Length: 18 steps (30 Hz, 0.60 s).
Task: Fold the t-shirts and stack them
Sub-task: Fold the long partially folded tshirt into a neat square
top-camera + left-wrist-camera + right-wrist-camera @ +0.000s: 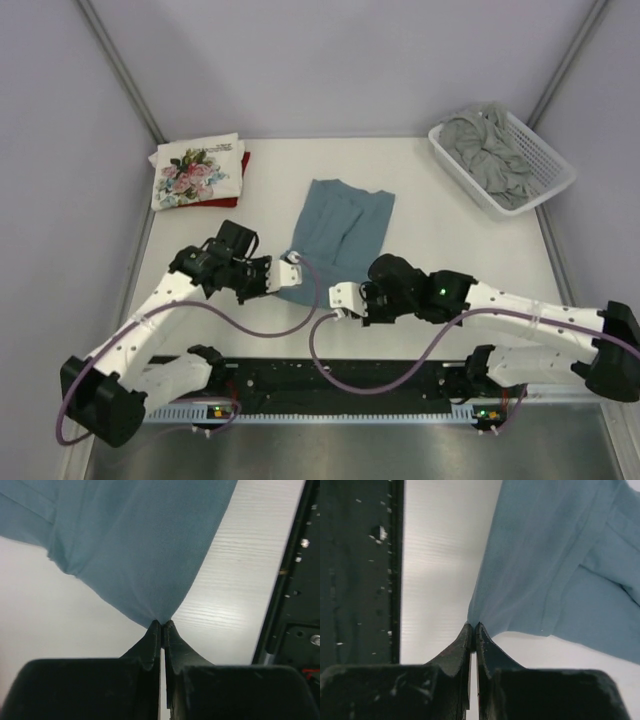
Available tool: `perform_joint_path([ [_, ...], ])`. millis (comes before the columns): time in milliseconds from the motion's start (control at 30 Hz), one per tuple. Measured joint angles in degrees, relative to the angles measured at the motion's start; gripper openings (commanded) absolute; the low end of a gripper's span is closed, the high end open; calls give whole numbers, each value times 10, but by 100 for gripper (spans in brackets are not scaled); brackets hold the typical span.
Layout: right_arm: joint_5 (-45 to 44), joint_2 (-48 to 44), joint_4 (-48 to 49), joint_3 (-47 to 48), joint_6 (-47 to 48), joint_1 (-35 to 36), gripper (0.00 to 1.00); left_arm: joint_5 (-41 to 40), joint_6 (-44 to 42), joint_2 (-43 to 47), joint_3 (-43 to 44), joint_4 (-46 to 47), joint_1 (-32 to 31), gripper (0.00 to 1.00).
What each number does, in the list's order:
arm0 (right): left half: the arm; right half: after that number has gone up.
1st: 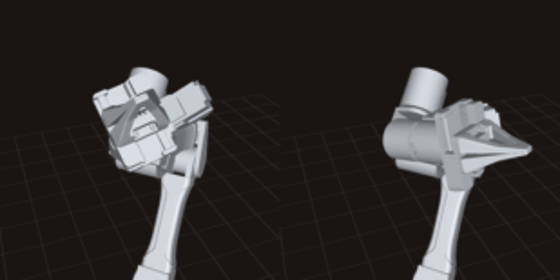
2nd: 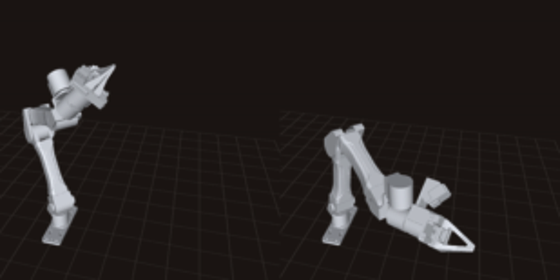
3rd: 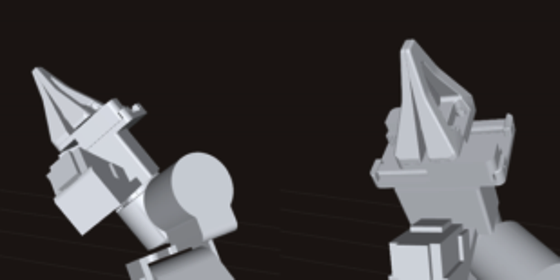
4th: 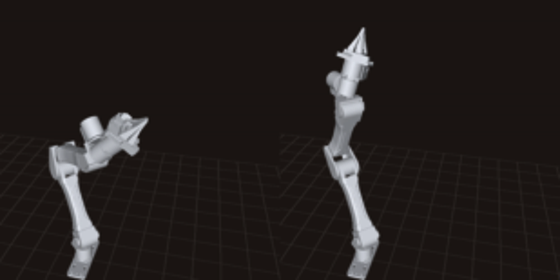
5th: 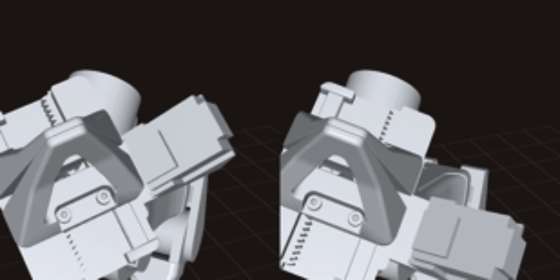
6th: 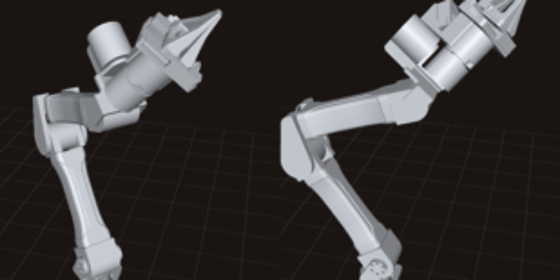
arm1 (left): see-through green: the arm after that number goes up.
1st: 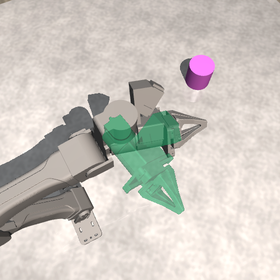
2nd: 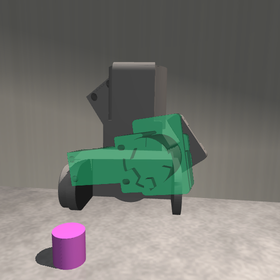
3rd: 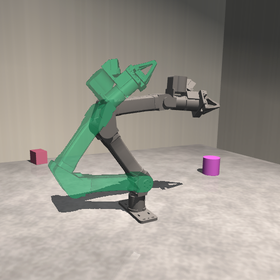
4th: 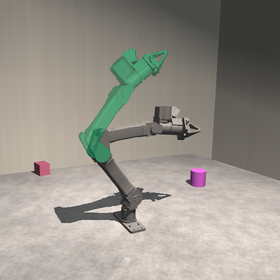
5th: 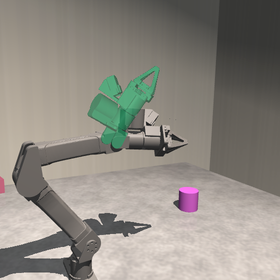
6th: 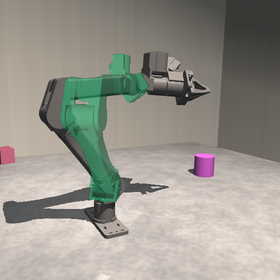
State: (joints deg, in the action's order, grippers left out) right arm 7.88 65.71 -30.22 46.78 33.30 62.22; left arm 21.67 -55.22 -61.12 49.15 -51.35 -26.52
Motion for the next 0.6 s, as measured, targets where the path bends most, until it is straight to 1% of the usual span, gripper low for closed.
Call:
perform_joint_path([
  [133,48,-41,-50,40,-41,25,0,19,17,42,50,-114,-2,0],
  [233,78,-70,-63,58,-63,27,0,21,35,50,99,-169,-2,0],
  [300,92,-88,-62,62,-72,26,0,16,51,52,133,-186,-2,0],
  [433,103,-91,-53,62,-83,9,0,-11,82,52,157,-178,-2,0],
  [500,112,-87,-40,61,-92,-34,0,-34,98,42,157,-159,-2,0],
  [600,122,-83,2,55,-111,-125,0,-66,116,14,157,-95,-2,0],
])
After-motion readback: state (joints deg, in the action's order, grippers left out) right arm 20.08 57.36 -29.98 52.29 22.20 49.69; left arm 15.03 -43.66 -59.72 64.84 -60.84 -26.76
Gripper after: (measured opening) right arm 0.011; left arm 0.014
